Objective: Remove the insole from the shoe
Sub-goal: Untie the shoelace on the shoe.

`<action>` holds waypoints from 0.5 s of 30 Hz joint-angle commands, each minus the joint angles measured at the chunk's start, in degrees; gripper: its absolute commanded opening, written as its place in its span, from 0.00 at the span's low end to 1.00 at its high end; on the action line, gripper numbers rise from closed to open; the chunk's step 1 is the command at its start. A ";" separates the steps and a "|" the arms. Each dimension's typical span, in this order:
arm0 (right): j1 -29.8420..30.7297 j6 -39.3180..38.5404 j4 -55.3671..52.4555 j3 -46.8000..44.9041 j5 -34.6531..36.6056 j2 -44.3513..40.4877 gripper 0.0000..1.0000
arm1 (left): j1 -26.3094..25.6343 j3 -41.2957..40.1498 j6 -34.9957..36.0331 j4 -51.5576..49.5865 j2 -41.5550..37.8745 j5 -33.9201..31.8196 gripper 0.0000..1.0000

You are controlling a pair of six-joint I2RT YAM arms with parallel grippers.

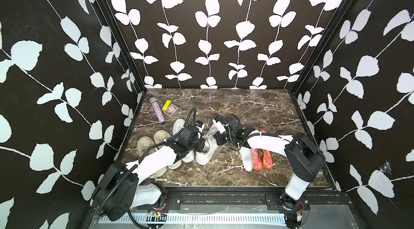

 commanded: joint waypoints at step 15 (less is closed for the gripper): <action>0.54 -0.69 -2.17 -6.93 7.36 -10.56 0.00 | 0.10 3.55 -0.78 -6.40 0.77 -10.46 0.00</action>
